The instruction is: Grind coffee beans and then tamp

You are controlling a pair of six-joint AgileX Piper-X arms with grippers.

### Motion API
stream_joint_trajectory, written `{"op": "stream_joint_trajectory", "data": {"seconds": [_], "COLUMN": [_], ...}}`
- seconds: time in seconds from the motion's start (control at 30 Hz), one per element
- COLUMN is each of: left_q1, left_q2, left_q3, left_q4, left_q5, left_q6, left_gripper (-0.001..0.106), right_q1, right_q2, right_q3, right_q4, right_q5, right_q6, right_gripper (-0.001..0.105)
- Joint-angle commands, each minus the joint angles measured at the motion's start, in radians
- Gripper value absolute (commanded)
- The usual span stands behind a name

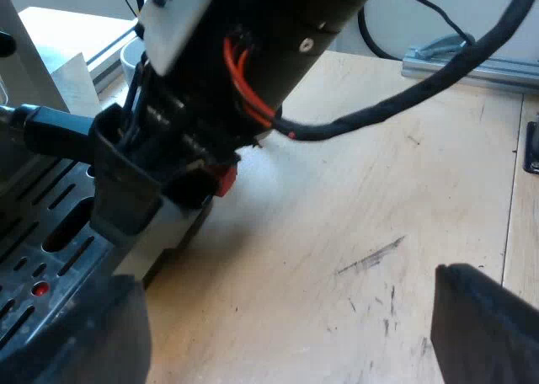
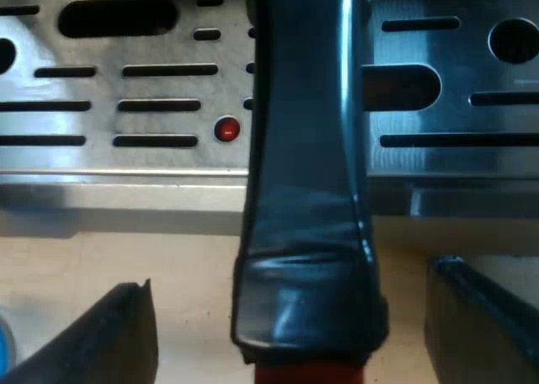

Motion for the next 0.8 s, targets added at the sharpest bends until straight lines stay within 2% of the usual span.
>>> {"op": "stream_joint_trajectory", "data": {"seconds": [0.03, 0.57, 0.67, 0.7, 0.8], "left_q1": [-0.004, -0.004, -0.004, -0.004, -0.004], "left_q2": [-0.005, -0.005, -0.005, -0.005, -0.005], "left_q3": [-0.005, -0.005, -0.005, -0.005, -0.005], "left_q4": [-0.003, -0.003, -0.003, -0.003, -0.003], "left_q5": [0.004, 0.001, 0.001, 0.001, 0.001], "left_q6": [-0.005, -0.005, -0.003, -0.003, -0.003], "left_gripper": [0.071, 0.071, 0.071, 0.071, 0.071], "right_q1": [-0.001, -0.001, -0.001, -0.001, -0.001], "right_q2": [0.005, 0.008, 0.008, 0.008, 0.008], "right_q3": [0.005, 0.025, 0.025, 0.025, 0.025], "right_q4": [-0.01, -0.034, -0.034, -0.034, -0.034], "right_q5": [-0.012, -0.001, -0.001, -0.001, -0.001], "right_q6": [-0.012, -0.012, -0.012, -0.012, -0.012], "right_gripper": [0.067, 0.067, 0.055, 0.046, 0.029]}}
